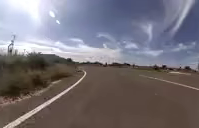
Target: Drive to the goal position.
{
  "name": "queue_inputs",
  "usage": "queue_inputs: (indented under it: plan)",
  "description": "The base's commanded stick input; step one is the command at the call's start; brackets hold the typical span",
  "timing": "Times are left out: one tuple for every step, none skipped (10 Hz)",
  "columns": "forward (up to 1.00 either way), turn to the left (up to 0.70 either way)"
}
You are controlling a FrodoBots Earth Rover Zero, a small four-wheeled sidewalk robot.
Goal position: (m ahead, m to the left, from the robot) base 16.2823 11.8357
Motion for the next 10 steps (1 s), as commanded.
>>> queue_inputs:
  plan:
    - [1.00, 0.00]
    - [1.00, 0.00]
    - [1.00, 0.00]
    - [1.00, 0.00]
    - [1.00, 0.00]
    - [1.00, 0.00]
    - [1.00, 0.00]
    - [1.00, 0.00]
    - [1.00, 0.00]
    - [1.00, 0.00]
